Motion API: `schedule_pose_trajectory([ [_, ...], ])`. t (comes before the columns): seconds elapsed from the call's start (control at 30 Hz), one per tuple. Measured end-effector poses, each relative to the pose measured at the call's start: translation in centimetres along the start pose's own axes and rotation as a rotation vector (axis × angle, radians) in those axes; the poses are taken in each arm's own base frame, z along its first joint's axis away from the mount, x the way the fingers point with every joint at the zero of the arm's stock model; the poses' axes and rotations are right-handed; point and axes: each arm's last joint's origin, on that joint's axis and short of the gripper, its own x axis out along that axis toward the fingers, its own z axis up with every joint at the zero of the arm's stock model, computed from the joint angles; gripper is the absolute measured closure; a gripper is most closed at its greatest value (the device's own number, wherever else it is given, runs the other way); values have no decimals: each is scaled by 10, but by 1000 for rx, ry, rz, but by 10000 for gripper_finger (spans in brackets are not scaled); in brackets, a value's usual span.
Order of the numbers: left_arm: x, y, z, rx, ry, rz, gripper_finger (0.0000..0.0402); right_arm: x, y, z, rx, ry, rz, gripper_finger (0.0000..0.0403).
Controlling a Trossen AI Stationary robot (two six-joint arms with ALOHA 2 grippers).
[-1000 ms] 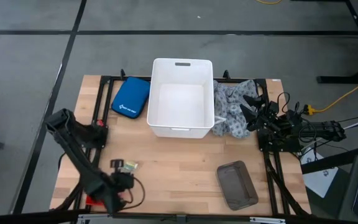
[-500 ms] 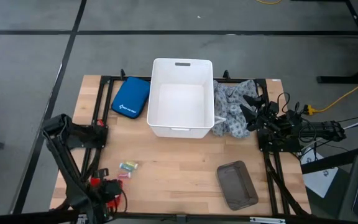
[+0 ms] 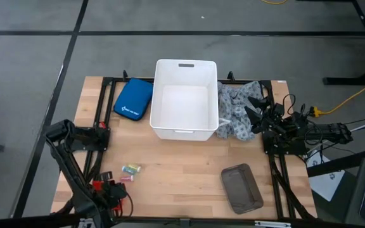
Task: Pick & place medical supplies in basket/bin
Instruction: Put the yellow pill bottle into the black bin
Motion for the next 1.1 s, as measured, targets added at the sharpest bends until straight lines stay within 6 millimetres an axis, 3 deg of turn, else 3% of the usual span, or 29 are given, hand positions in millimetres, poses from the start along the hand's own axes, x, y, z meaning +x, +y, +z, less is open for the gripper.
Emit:
schedule_pose_trajectory([
  [0.37, 0, 6, 2, 18, -102, 79, 197, 0, 0, 0, -1, 0, 0, 111],
  [0.7, 2, 8, 10, 59, -204, 110, 240, 0, 0, 0, -2, 0, 1, 111],
  [0.97, 26, 18, 2, 37, -77, 147, 301, 0, 0, 0, -2, 0, 3, 111],
  [1.1, 28, 16, -2, 45, 47, 105, 325, 0, 0, 0, -2, 0, 3, 111],
])
